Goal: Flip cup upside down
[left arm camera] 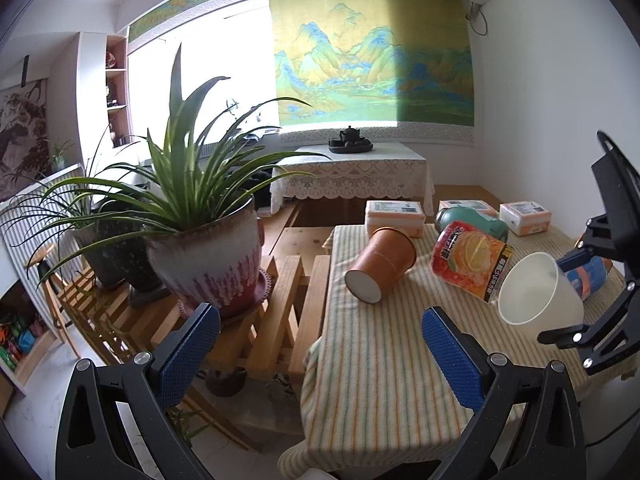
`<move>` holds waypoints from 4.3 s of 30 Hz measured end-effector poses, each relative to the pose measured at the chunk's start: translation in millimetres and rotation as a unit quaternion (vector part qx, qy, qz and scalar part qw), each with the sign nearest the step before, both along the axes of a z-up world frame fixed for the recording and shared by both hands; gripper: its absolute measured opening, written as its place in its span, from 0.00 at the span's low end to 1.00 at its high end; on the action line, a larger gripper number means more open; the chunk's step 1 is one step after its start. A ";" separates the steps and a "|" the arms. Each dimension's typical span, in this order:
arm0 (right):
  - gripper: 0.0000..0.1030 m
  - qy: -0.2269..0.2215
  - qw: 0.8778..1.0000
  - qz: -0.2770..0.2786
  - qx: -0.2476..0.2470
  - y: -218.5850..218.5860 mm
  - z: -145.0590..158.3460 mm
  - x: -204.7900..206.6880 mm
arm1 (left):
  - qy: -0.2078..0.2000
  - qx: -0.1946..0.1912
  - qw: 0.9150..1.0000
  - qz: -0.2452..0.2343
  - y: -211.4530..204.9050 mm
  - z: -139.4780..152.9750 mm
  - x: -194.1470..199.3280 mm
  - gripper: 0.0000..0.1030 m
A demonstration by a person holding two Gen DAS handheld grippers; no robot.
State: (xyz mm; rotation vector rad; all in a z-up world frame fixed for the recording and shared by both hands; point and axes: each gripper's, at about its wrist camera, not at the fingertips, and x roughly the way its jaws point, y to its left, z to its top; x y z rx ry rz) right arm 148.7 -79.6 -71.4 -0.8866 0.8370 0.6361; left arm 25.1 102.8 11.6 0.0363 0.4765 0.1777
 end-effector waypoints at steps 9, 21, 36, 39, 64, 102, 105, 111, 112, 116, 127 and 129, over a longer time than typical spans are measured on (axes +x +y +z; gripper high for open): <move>0.68 0.011 1.000 0.019 -0.002 24.3 -15.1 1.1 | 0.002 -0.001 1.000 0.010 10.0 -0.7 -4.7 0.99; 0.74 0.016 0.997 0.024 0.066 16.5 11.1 -4.2 | 0.016 0.029 0.999 -0.017 -5.1 -2.3 2.8 0.99; 0.74 -0.004 0.951 -0.176 0.253 -94.9 19.0 -23.0 | 0.057 0.148 0.970 -0.186 -89.1 -3.2 24.3 0.99; 0.74 -0.022 0.938 -0.208 0.275 -113.3 18.8 -33.4 | 0.065 0.167 0.960 -0.214 -110.6 -4.5 28.0 0.99; 0.74 -0.022 0.878 -0.323 0.352 -196.4 -12.3 -65.9 | 0.178 0.396 0.821 -0.371 -198.4 -41.6 58.2 0.99; 0.74 -0.030 0.855 -0.382 0.349 -215.4 -24.8 -66.2 | 0.275 0.372 0.772 -0.435 -222.8 -76.7 118.4 0.85; 0.74 -0.028 0.855 -0.382 0.349 -215.4 -26.1 -66.3 | 0.262 0.337 0.795 -0.432 -218.1 -66.3 120.8 0.85; 0.74 -0.023 0.852 -0.388 0.352 -217.5 -30.1 -63.3 | 0.219 0.221 0.848 -0.429 -210.0 -38.8 121.0 0.83; 0.74 -0.023 0.851 -0.389 0.353 -218.3 -30.6 -62.6 | 0.210 0.186 0.859 -0.428 -207.1 -33.4 122.0 0.83; 0.74 -0.021 0.848 -0.392 0.356 -221.4 -30.3 -61.6 | 0.175 0.070 0.883 -0.429 -201.7 -25.7 120.9 0.82; 0.74 -0.024 0.848 -0.391 0.357 -223.8 -26.9 -63.0 | 0.123 -0.113 0.908 -0.384 -196.8 -39.6 140.7 0.81; 0.74 -0.025 0.850 -0.389 0.355 -222.7 -26.8 -64.0 | 0.121 -0.101 0.910 -0.383 -201.4 -45.0 140.0 0.81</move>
